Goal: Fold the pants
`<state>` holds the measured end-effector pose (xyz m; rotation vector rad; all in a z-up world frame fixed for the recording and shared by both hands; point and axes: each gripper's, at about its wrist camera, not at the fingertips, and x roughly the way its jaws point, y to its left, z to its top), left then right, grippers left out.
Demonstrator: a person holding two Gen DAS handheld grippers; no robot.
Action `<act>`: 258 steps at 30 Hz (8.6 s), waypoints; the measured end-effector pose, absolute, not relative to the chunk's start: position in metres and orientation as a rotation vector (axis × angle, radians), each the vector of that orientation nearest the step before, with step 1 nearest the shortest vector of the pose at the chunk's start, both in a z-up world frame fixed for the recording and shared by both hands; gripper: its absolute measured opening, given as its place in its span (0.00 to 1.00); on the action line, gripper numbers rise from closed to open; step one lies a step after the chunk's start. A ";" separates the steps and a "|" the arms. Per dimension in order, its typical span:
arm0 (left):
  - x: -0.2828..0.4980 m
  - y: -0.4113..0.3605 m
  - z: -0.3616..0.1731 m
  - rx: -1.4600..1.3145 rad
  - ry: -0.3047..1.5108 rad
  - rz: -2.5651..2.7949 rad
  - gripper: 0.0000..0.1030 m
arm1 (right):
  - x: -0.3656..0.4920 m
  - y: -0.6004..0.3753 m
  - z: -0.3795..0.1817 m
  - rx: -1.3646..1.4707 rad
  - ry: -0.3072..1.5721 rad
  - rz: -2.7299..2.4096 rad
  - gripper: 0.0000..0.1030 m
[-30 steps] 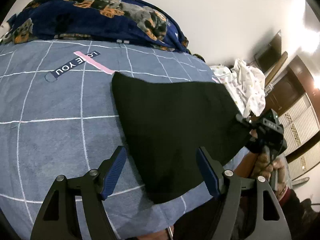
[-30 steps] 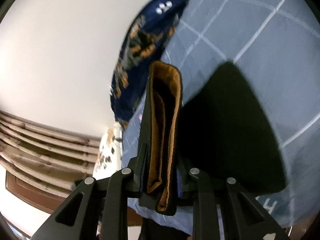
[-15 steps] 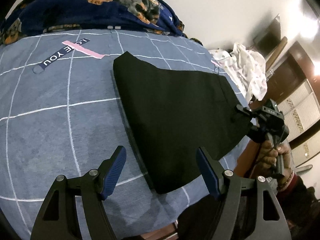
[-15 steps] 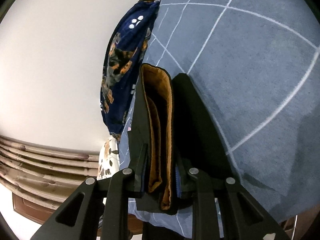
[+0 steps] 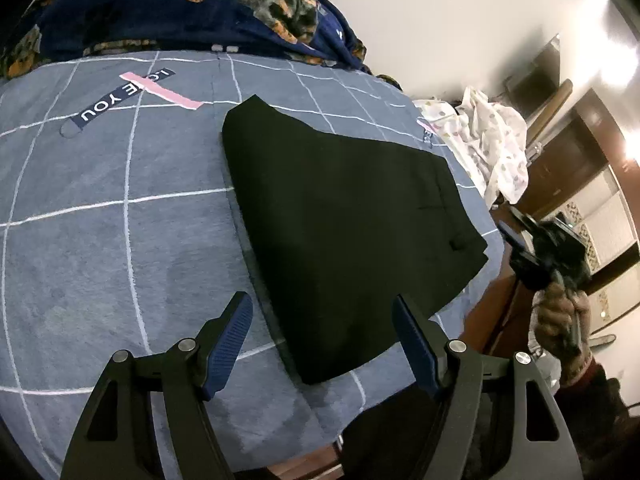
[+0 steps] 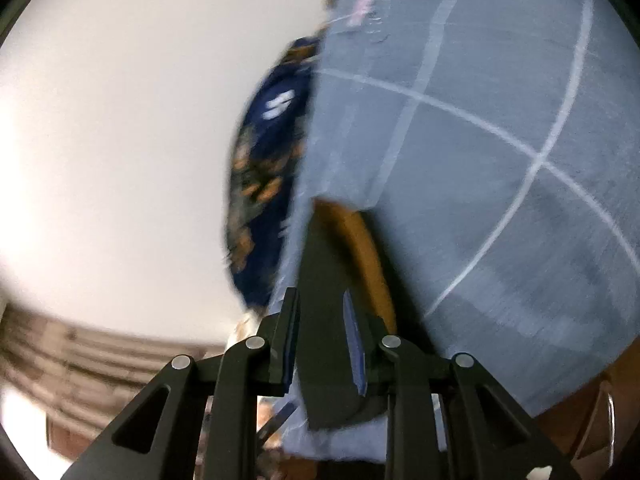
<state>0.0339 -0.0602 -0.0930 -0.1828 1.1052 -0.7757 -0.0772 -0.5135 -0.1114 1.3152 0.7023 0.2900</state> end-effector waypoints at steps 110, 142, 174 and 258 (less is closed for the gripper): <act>0.031 -0.067 -0.117 -0.143 1.204 -0.725 0.71 | -0.069 -0.472 -0.140 1.098 0.985 0.140 0.17; 0.025 -0.115 -0.103 0.265 1.046 -0.618 0.71 | -0.022 -0.467 -0.137 0.865 1.034 0.193 0.46; 0.063 -0.102 -0.124 -0.007 1.217 -0.746 0.81 | 0.001 -0.486 -0.158 1.045 1.187 0.472 0.49; 0.141 0.011 -0.027 0.118 0.855 -0.465 0.18 | 0.137 -0.299 -0.094 0.873 1.047 0.757 0.22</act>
